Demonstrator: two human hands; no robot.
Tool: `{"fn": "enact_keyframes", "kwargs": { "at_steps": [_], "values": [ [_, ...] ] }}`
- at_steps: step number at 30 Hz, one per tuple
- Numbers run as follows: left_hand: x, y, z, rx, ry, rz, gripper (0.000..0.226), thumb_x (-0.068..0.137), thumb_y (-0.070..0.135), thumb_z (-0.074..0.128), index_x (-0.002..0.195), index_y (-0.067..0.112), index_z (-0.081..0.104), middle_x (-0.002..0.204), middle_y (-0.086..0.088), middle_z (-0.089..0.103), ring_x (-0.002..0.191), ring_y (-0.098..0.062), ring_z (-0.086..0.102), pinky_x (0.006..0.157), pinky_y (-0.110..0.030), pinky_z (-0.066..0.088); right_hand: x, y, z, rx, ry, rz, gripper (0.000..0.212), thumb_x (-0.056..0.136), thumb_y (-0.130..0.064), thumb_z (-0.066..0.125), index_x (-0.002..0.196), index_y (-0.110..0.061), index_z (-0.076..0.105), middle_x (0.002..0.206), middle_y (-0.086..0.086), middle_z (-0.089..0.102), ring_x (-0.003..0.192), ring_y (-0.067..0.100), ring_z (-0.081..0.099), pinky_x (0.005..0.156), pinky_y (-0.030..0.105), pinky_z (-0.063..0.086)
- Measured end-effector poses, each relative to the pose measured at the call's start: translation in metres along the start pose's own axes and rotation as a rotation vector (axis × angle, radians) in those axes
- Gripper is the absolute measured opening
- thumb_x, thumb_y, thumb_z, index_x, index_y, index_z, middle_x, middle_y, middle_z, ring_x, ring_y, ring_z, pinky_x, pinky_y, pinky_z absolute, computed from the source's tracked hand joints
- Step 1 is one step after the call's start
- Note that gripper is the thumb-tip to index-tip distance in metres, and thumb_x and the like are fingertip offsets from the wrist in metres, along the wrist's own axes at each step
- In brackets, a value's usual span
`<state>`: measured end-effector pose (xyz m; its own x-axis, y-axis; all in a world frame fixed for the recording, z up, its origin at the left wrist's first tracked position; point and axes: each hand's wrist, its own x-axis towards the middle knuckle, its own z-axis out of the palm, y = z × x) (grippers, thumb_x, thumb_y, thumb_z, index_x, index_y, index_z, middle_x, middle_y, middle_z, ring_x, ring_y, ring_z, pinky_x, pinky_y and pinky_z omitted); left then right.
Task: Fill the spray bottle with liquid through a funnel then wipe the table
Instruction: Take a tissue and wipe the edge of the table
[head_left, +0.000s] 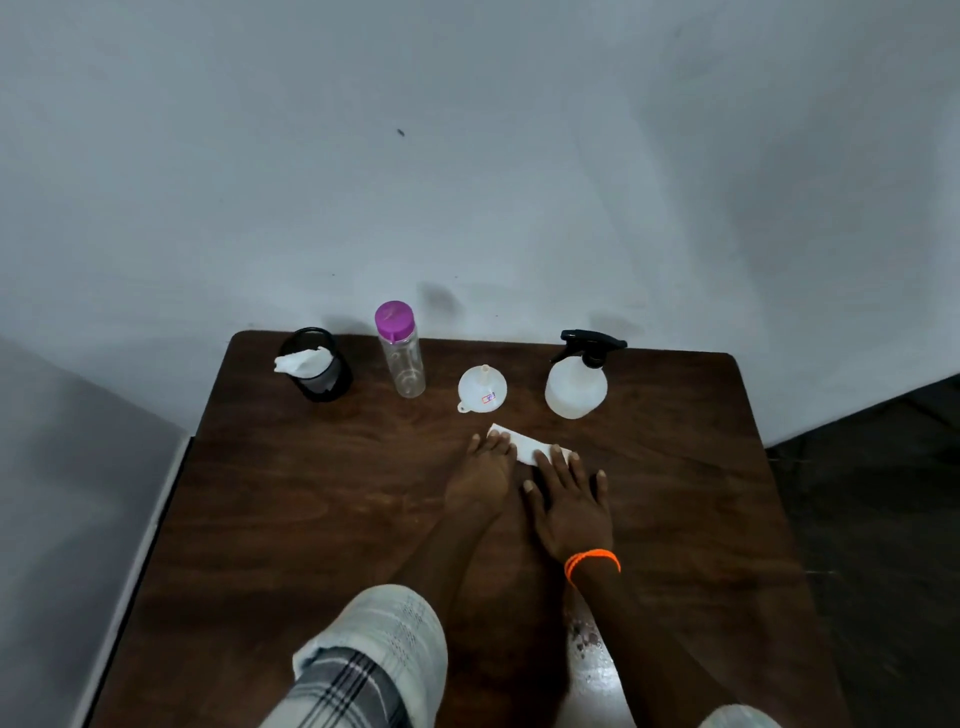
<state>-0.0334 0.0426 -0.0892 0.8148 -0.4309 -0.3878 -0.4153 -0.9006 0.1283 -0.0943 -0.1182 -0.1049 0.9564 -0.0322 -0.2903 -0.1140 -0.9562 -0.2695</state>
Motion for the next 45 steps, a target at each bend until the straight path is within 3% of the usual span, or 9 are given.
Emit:
{"fn": "enact_keyframes", "kwargs": {
  "at_steps": [11, 25, 28, 31, 35, 37, 39, 41, 45],
  "values": [
    [0.029, 0.007, -0.009, 0.090, -0.014, 0.104, 0.056, 0.105, 0.016, 0.034, 0.160, 0.011, 0.020, 0.168, -0.010, 0.012, 0.156, -0.025, 0.006, 0.125, -0.041, 0.000, 0.004, 0.016, -0.010, -0.011, 0.022, 0.074, 0.058, 0.104, -0.060, 0.027, 0.159, -0.041, 0.024, 0.169, -0.009, 0.021, 0.158, 0.023, 0.011, 0.126, 0.054, -0.001],
    [-0.065, 0.074, 0.035, 0.066, -0.059, 0.079, 0.057, 0.106, 0.026, 0.029, 0.160, 0.012, 0.016, 0.169, -0.008, 0.007, 0.156, -0.021, 0.002, 0.125, -0.040, -0.006, -0.099, 0.056, 0.006, -0.042, -0.024, 0.034, 0.064, 0.100, -0.065, 0.019, 0.159, -0.042, 0.023, 0.169, -0.008, 0.019, 0.159, 0.024, 0.008, 0.125, 0.054, -0.001],
    [-0.093, 0.089, 0.045, 0.027, -0.008, 0.071, 0.057, 0.105, 0.025, 0.018, 0.160, 0.013, 0.020, 0.168, -0.007, 0.011, 0.156, -0.020, 0.005, 0.125, -0.038, -0.005, -0.128, 0.062, 0.013, -0.047, -0.047, 0.032, 0.063, 0.100, -0.065, 0.019, 0.160, -0.042, 0.021, 0.170, -0.009, 0.016, 0.159, 0.024, 0.006, 0.125, 0.054, -0.002],
    [-0.119, 0.101, 0.058, -0.022, 0.029, 0.087, 0.085, 0.083, 0.031, -0.011, 0.159, 0.013, 0.024, 0.168, -0.007, 0.015, 0.156, -0.019, 0.008, 0.125, -0.038, -0.005, -0.157, 0.066, 0.021, -0.038, -0.055, 0.026, 0.061, 0.102, -0.063, 0.023, 0.160, -0.042, 0.021, 0.170, -0.009, 0.016, 0.159, 0.024, 0.005, 0.125, 0.052, -0.005],
    [-0.156, 0.115, 0.064, -0.074, 0.004, 0.081, 0.058, 0.100, 0.021, 0.023, 0.156, 0.011, 0.034, 0.165, -0.008, 0.023, 0.154, -0.020, 0.017, 0.126, -0.039, 0.000, -0.195, 0.073, 0.032, -0.033, -0.063, 0.002, 0.061, 0.102, -0.062, 0.025, 0.159, -0.042, 0.023, 0.169, -0.009, 0.017, 0.158, 0.022, 0.006, 0.123, 0.049, -0.008],
    [-0.173, 0.122, 0.066, -0.060, -0.002, 0.094, 0.053, 0.096, 0.018, 0.037, 0.146, 0.012, 0.052, 0.157, -0.009, 0.042, 0.148, -0.020, 0.035, 0.126, -0.040, 0.009, -0.212, 0.076, 0.037, -0.035, -0.058, -0.008, 0.060, 0.102, -0.061, 0.029, 0.158, -0.042, 0.027, 0.168, -0.009, 0.022, 0.158, 0.022, 0.011, 0.123, 0.049, -0.005],
    [-0.185, 0.131, 0.077, -0.036, -0.080, 0.149, 0.053, 0.086, 0.021, 0.037, 0.125, 0.015, 0.071, 0.137, -0.006, 0.064, 0.130, -0.019, 0.058, 0.123, -0.040, 0.021, -0.229, 0.081, 0.041, -0.039, -0.048, -0.019, 0.058, 0.102, -0.060, 0.034, 0.157, -0.041, 0.031, 0.167, -0.009, 0.027, 0.157, 0.022, 0.016, 0.123, 0.049, 0.000],
    [-0.193, 0.139, 0.093, -0.030, -0.100, 0.161, 0.053, 0.082, 0.023, 0.036, 0.116, 0.016, 0.077, 0.128, -0.004, 0.070, 0.122, -0.019, 0.064, 0.121, -0.042, 0.025, -0.245, 0.088, 0.046, -0.051, -0.047, -0.023, 0.058, 0.102, -0.060, 0.035, 0.157, -0.042, 0.031, 0.167, -0.010, 0.027, 0.157, 0.021, 0.016, 0.124, 0.050, 0.003],
    [-0.209, 0.165, 0.099, -0.023, -0.168, 0.178, 0.051, 0.081, 0.027, 0.037, 0.109, 0.018, 0.079, 0.123, -0.003, 0.072, 0.119, -0.019, 0.067, 0.117, -0.042, 0.012, -0.269, 0.105, 0.046, -0.055, -0.055, 0.013, 0.055, 0.104, -0.059, 0.032, 0.156, -0.044, 0.031, 0.167, -0.012, 0.028, 0.157, 0.021, 0.013, 0.124, 0.050, 0.009]
  ]
}}
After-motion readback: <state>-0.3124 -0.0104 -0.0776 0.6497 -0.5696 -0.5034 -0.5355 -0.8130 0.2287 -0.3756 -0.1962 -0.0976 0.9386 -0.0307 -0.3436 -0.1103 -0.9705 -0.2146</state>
